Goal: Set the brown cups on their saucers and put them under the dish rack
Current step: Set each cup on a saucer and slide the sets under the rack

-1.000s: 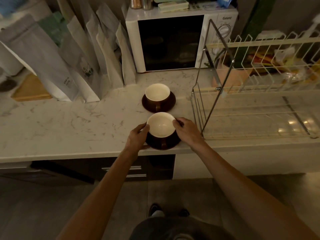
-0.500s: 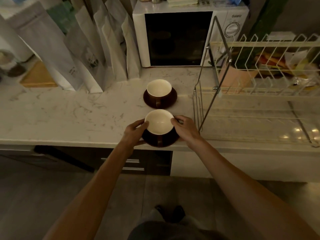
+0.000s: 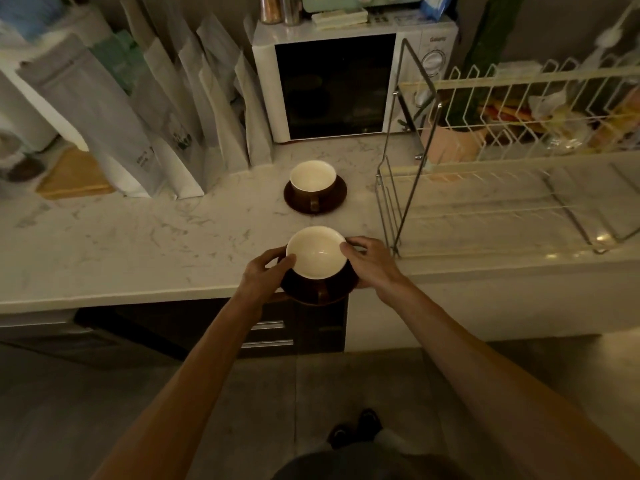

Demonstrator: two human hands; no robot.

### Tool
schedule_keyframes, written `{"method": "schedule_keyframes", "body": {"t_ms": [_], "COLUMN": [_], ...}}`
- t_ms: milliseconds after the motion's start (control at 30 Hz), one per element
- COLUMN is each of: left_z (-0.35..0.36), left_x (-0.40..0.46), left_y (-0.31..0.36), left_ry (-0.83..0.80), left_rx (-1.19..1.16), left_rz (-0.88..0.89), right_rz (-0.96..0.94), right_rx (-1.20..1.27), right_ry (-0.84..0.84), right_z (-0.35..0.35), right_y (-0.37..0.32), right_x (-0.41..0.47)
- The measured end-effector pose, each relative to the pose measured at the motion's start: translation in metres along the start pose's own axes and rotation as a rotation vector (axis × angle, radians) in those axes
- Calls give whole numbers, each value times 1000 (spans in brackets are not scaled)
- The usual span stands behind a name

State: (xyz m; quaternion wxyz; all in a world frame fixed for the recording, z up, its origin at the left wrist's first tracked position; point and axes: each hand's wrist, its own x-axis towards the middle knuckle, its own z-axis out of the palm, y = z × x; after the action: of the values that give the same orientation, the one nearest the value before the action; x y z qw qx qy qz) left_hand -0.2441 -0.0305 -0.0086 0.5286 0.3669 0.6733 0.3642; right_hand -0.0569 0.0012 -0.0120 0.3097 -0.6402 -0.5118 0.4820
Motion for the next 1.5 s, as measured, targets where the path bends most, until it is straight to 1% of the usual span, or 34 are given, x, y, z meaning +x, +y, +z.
{"method": "schedule_keyframes", "body": {"t_ms": [133,333,567,733,867,1100,1333,1500], "left_z": [7,33,72,106,129,173,227,269], "left_x": [-11,-24,-40,-54,-58,-55,-44,-30], "left_y": [-2,-9,-11,-6,0,20,48,76], "left_ry": [-32,-97,-211,-291,-326,-326,-229,-196], "left_rx": [9,45,63,75,105,93,35,-9], "left_rz": [-21,-27,-26,-13,2,39,57,62], "right_rz": [61,90,116,178,189,152,71,61], "right_rx": [82,102,120,171,177,170,143,142], "right_ry": [10,96,187,246,285,317,334,365], "right_z": [-8,-33,-74,-106,-130,-175,-229,-272], "right_y": [8,27,51,62,69,74,69,66], "right_x": [-20,-45,-75,-89,-92,-78,-50,-20]}}
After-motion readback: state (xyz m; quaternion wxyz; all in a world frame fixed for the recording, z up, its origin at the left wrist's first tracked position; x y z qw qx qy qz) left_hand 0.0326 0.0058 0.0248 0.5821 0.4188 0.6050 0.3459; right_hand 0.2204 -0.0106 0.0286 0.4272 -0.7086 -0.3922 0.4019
